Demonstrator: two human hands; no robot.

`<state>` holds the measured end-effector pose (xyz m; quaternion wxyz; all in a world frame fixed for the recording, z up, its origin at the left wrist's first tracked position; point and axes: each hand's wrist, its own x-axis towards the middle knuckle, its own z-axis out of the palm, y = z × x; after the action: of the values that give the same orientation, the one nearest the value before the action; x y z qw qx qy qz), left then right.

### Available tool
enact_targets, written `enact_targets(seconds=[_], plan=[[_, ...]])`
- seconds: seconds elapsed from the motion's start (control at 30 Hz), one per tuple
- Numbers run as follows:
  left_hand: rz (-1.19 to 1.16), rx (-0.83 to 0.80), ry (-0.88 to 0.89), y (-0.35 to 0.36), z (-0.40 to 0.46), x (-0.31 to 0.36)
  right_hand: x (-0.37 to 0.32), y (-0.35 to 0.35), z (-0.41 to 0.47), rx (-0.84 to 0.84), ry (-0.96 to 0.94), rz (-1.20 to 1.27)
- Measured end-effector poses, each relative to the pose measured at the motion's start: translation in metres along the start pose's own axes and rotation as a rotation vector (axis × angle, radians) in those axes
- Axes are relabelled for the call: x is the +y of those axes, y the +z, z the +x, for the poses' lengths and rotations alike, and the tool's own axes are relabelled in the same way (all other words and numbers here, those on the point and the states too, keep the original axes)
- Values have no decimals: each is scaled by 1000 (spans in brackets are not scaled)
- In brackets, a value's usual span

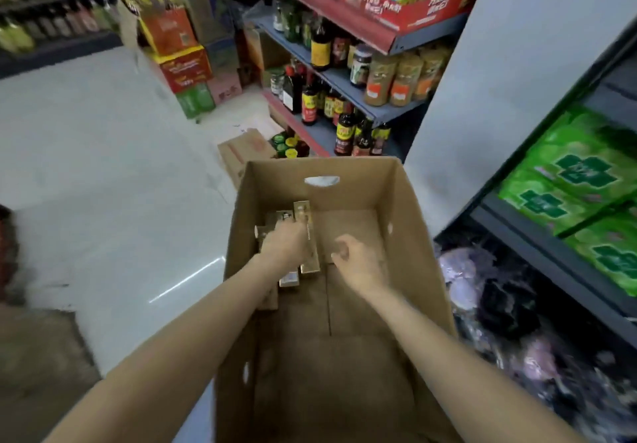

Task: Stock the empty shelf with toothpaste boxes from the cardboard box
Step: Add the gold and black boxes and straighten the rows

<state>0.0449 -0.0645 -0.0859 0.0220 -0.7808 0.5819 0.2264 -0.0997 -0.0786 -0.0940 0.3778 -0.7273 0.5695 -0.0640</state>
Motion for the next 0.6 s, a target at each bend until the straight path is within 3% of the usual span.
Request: enact_targets(seconds=[0.2,0.4,0.6], plan=[[31,-125,-43,18,37,-49,-12,73,45,-18,191,-10],[-436,-158,-344,32,67,-39,-13,98,62,-117,239,-41],[-276,-176,-294,48,73,-43,-9,114,59,-144,245,-68]])
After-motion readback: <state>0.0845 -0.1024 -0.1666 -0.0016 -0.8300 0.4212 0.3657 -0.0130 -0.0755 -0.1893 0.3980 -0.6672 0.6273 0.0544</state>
